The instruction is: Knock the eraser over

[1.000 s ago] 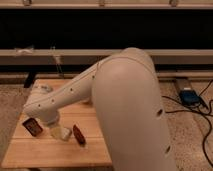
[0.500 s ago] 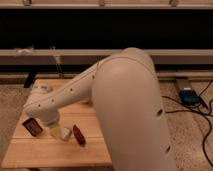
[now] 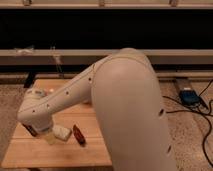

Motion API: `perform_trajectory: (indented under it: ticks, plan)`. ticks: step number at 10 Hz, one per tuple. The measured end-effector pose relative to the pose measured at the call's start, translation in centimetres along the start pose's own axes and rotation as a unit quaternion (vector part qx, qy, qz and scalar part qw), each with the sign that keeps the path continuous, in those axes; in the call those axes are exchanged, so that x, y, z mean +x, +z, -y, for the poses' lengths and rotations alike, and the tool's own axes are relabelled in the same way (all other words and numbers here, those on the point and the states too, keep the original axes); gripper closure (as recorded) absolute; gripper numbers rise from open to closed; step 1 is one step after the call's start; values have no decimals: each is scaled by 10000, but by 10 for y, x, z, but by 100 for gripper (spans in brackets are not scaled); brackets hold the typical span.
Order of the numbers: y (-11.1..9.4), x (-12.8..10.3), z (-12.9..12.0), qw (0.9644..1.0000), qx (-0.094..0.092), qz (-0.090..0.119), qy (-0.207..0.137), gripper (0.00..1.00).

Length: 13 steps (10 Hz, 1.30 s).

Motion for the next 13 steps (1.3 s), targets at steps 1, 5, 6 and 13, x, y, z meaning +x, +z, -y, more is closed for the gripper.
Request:
perform_trajectory:
  ticks: [1, 5, 6, 13]
  plan:
    - [1, -7, -3, 9999, -70, 86, -131, 20]
    - [10, -30, -2, 9981, -239, 314, -480, 20]
    - [12, -30, 5, 9979, -235, 345, -496, 20]
    - [9, -43, 45, 9968, -8, 520, -609, 20]
